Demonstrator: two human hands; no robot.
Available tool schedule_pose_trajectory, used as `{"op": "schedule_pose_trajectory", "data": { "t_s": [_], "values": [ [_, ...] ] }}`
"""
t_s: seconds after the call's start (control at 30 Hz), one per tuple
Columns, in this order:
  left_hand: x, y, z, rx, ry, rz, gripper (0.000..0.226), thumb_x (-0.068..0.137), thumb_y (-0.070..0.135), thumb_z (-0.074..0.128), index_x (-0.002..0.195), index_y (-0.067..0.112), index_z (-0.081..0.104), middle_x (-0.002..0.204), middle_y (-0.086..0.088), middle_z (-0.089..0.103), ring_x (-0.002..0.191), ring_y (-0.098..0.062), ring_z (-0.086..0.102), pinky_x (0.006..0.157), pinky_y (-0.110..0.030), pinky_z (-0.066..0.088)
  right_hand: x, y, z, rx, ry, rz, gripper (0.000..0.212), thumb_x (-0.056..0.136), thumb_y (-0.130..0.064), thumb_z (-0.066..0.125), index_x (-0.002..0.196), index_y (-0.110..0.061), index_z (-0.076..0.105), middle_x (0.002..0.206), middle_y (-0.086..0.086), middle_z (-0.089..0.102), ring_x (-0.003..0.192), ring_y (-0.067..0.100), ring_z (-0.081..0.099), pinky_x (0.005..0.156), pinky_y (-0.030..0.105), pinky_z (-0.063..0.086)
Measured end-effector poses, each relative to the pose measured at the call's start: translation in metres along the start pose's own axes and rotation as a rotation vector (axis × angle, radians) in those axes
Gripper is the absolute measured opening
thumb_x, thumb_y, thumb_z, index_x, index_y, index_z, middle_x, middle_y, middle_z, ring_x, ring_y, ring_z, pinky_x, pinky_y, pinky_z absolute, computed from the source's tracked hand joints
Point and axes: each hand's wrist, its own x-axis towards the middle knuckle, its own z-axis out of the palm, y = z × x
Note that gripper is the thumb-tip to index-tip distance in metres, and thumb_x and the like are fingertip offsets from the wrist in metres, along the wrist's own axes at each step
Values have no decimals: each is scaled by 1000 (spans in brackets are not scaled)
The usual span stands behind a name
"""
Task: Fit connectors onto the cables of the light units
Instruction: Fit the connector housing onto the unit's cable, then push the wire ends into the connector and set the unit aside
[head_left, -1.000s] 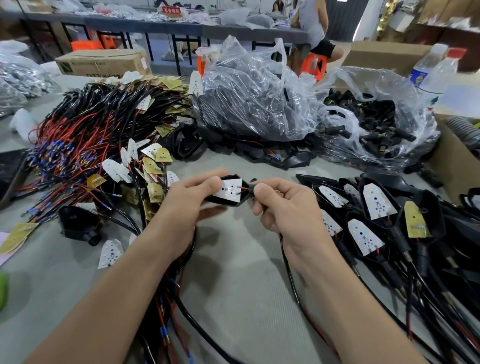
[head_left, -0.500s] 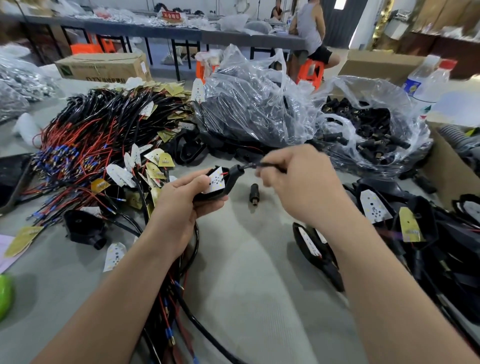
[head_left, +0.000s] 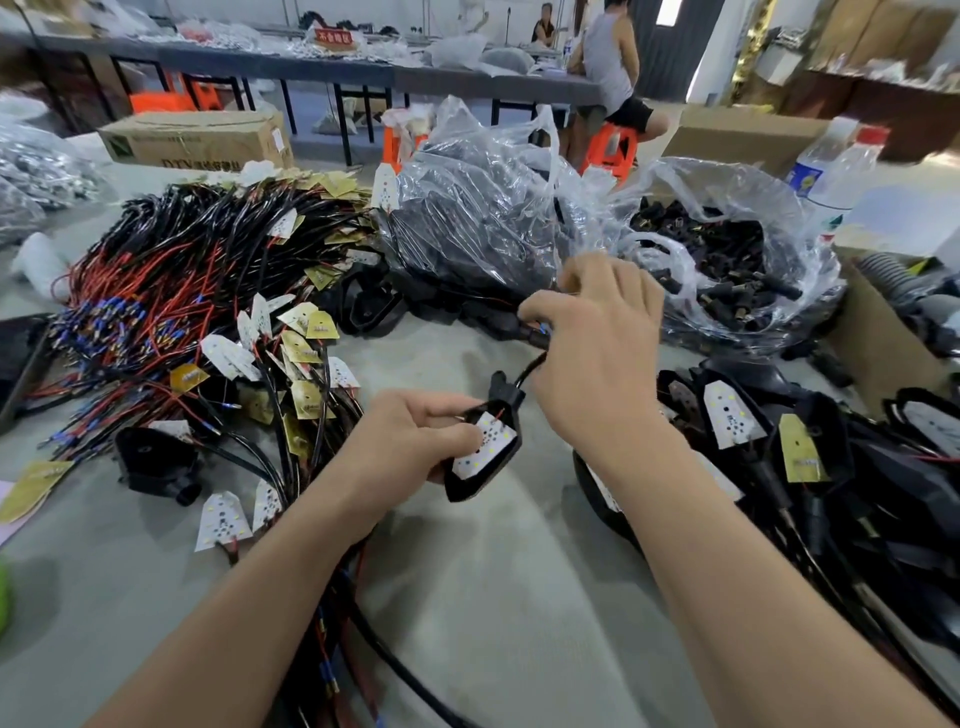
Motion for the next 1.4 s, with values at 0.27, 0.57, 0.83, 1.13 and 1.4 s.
{"op": "schedule_pose_trajectory", "data": {
  "t_s": [0.27, 0.57, 0.83, 1.13, 1.4],
  "values": [
    [0, -2, 10, 32, 110, 11, 23, 85, 1, 67, 97, 15, 81, 62, -7, 60, 60, -18, 52, 57, -25, 49, -25, 2, 18, 595, -344, 629, 44, 90, -48, 58, 64, -14, 68, 59, -1, 67, 64, 25, 65, 69, 39, 52],
    [-3, 1, 11, 222, -28, -26, 29, 88, 32, 70, 76, 7, 77, 68, -15, 73, 58, -24, 67, 56, -27, 50, -36, -20, 27, 1421, -249, 996, 20, 95, 6, 44, 98, -5, 60, 60, 10, 64, 38, 15, 46, 39, 22, 34],
    [11, -3, 0, -255, 340, -50, 27, 105, 25, 54, 103, 10, 76, 90, -12, 79, 74, -17, 74, 64, -23, 58, -72, -36, 11, 1236, -1020, 593, 15, 93, 0, 51, 83, -1, 62, 55, 14, 63, 34, 16, 52, 36, 20, 34],
    [15, -6, -6, -359, 533, 66, 27, 106, 13, 51, 92, 8, 73, 75, -6, 76, 62, -13, 70, 57, -21, 55, -70, -16, 9, 1277, -1267, 390, 15, 89, 3, 57, 84, 3, 71, 70, 16, 68, 52, 19, 62, 50, 24, 48],
    [19, -12, 1, 52, 465, 5, 22, 100, 9, 56, 109, 21, 73, 48, 0, 56, 41, -12, 39, 40, -20, 32, -55, -9, 39, 664, -386, 378, 43, 92, 0, 55, 130, -17, 67, 120, 4, 71, 99, 18, 64, 90, 21, 46]
  ]
}}
